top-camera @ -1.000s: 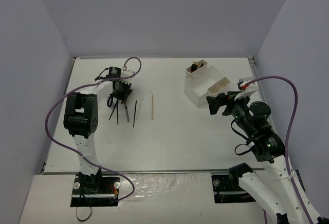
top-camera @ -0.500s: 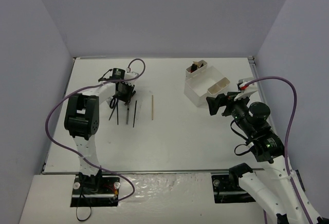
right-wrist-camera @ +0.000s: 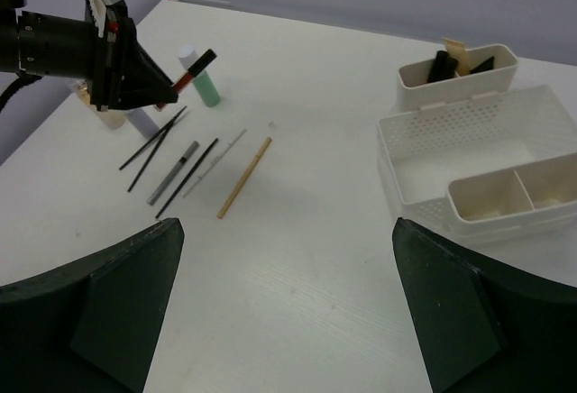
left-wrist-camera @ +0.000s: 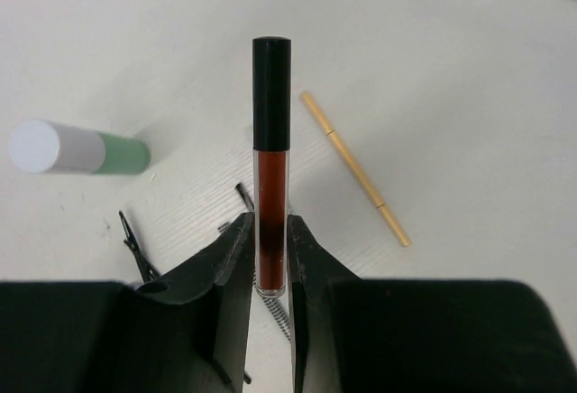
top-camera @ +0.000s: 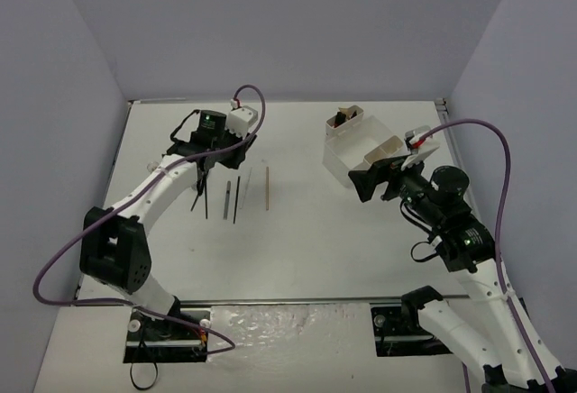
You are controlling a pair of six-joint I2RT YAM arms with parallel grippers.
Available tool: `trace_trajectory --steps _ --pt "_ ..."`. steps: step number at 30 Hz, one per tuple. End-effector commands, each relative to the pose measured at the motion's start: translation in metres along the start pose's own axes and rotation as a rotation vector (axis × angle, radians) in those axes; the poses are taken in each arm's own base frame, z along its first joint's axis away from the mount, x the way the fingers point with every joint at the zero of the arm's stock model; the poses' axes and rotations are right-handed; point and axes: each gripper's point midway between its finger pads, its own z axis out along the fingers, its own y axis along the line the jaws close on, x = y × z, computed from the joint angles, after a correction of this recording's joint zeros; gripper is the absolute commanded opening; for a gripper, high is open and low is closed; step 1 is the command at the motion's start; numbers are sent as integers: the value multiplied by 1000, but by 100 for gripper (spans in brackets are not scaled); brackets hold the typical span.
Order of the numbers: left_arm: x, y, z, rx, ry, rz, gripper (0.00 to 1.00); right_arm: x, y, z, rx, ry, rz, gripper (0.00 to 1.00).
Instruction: Organize the makeup
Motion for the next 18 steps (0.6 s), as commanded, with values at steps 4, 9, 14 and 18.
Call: trace_trajectory --steps 4,9,14,18 --pt "-84 -93 -76 125 -367 224 0 -31 54 18 -294 43 71 98" --pt "-97 -134 -106 194 -469 343 0 -23 74 36 -436 158 139 96" --pt "-104 -159 -127 241 -521 433 0 -20 84 43 -502 203 162 95" --pt "-112 -171 -141 261 -555 482 0 -21 92 49 -540 226 173 94"
